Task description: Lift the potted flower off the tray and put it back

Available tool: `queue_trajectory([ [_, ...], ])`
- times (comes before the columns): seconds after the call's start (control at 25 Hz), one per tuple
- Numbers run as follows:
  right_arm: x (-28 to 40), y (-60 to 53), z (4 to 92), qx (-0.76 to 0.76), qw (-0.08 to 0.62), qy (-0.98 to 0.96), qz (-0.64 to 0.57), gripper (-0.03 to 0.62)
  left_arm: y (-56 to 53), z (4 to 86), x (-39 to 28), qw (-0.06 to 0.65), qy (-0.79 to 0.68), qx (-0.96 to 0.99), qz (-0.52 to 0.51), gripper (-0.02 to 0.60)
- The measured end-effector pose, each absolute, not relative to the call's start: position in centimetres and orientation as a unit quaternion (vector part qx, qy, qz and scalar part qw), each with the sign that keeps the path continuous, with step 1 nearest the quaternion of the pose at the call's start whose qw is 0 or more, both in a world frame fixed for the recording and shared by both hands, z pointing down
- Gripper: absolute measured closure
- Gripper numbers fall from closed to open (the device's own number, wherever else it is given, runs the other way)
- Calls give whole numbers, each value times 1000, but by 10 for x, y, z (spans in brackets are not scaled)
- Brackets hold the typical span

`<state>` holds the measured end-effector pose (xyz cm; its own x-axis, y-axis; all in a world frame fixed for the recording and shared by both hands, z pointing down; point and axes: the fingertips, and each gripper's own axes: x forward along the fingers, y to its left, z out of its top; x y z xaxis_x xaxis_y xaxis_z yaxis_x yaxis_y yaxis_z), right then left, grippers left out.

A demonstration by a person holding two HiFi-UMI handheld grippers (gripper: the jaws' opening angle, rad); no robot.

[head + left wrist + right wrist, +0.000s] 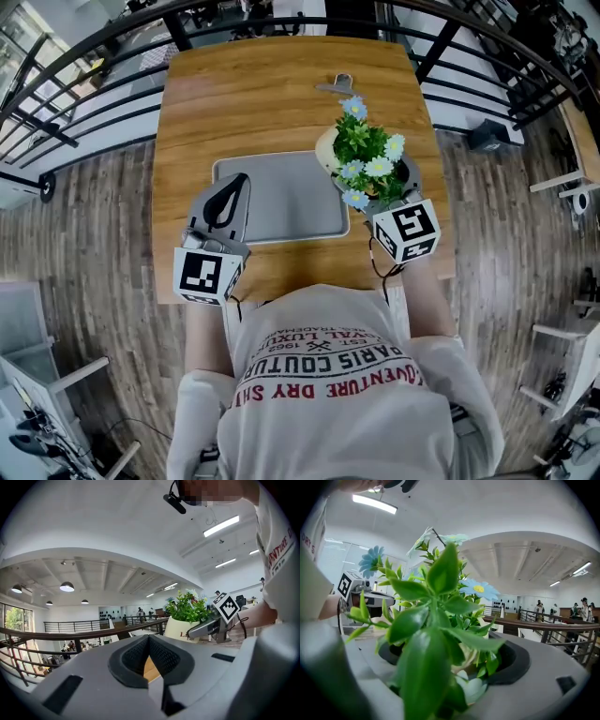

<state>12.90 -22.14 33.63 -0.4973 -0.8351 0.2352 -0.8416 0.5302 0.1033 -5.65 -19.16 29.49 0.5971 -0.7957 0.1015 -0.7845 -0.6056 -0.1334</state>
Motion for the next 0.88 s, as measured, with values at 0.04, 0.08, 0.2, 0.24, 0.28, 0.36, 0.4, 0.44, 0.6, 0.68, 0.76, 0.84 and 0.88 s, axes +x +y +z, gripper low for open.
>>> queue_trajectory([
  [0.04,124,-223,341,476,132,-869,13,117,-193,297,-56,37,442,-893,-75,569],
  [0.08,117,-225,347,467,135,-874,13,115,-195,299,-58,35,442,-893,-74,569],
  [0.2,95,-229,367,443,143,-885,15,115,-199,313,-67,24,446,-892,-78,569],
  [0.24,89,-229,373,434,146,-889,18,115,-198,319,-71,17,449,-889,-84,569],
  [0.28,82,-228,380,425,150,-893,21,115,-197,326,-74,8,454,-886,-93,569],
  [0.36,69,-226,394,404,160,-900,27,115,-193,339,-81,-9,464,-879,-109,569],
  [0.4,63,-226,403,393,167,-904,31,115,-193,344,-83,-13,466,-877,-113,569],
  [0.44,57,-226,412,382,174,-907,34,115,-193,349,-86,-17,469,-876,-114,569],
  [0.6,36,-227,452,336,198,-919,50,117,-193,375,-96,-46,483,-865,-123,569],
  [0.68,26,-226,471,312,212,-924,56,115,-189,385,-102,-62,491,-860,-126,569],
  [0.76,15,-227,489,291,226,-928,57,115,-186,394,-106,-78,497,-855,-124,569],
  [0.84,5,-228,506,273,241,-930,60,115,-185,401,-110,-94,501,-852,-121,569],
  [0.88,0,-228,514,263,248,-930,63,115,-185,406,-113,-100,504,-849,-121,569],
])
